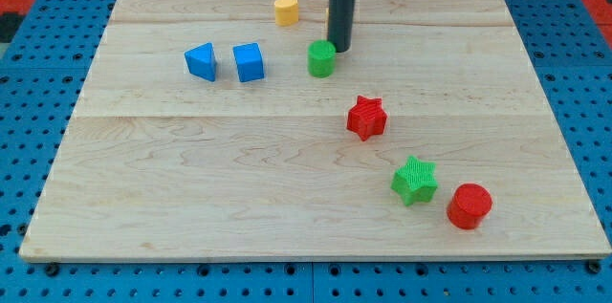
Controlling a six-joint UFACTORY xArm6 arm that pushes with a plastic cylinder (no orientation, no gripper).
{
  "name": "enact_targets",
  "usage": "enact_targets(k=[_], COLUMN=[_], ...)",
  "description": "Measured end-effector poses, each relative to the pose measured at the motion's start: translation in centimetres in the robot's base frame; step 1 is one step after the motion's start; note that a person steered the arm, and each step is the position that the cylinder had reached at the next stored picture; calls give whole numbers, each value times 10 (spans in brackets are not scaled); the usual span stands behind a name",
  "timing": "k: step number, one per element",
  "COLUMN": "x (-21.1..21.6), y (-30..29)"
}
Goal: Push the red star right to the yellow hexagon
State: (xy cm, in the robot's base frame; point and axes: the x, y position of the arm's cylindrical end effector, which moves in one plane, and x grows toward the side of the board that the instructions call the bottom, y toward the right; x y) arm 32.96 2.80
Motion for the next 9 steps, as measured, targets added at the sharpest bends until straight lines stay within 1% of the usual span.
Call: enact_targets(k=[1, 2, 3, 5, 6, 7, 8, 9], x=[-1, -27, -27, -9, -8, -2, -32, -33], y=[-22, -64, -133, -147, -161, -163, -133, -38])
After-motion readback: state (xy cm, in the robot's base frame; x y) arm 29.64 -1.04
